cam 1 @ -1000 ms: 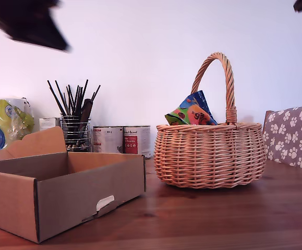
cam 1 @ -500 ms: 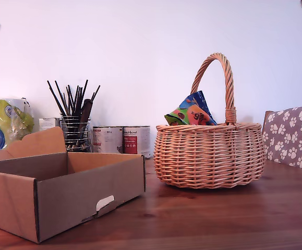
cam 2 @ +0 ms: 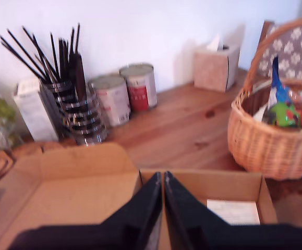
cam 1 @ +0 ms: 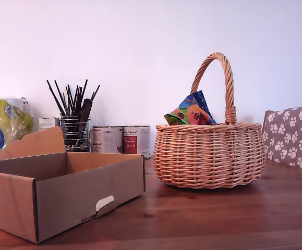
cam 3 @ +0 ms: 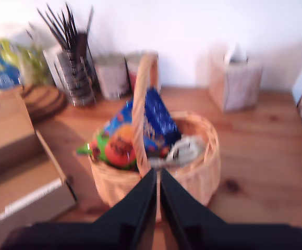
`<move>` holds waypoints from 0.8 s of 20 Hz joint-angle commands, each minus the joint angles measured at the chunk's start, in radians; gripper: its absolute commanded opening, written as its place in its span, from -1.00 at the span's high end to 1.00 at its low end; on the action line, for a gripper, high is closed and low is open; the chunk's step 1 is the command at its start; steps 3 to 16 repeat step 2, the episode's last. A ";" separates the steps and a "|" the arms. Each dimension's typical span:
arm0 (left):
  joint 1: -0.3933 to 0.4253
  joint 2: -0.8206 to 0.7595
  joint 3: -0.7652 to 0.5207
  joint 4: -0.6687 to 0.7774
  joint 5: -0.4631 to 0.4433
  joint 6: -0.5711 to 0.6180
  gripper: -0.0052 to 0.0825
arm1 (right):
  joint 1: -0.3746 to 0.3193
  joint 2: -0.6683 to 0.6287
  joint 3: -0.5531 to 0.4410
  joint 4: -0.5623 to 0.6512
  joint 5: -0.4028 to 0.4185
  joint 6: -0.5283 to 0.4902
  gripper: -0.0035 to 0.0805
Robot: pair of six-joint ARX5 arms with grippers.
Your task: Move the bags of Easter eggs from the cardboard box on the left into the woven basket on the right side.
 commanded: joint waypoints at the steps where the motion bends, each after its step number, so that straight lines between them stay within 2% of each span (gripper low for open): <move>1: 0.002 0.008 -0.007 -0.018 0.002 -0.008 0.91 | 0.005 0.007 -0.025 -0.014 0.003 0.003 0.94; 16: 0.002 0.015 -0.007 -0.027 0.002 -0.007 0.91 | 0.005 0.014 -0.025 -0.025 0.003 0.003 0.94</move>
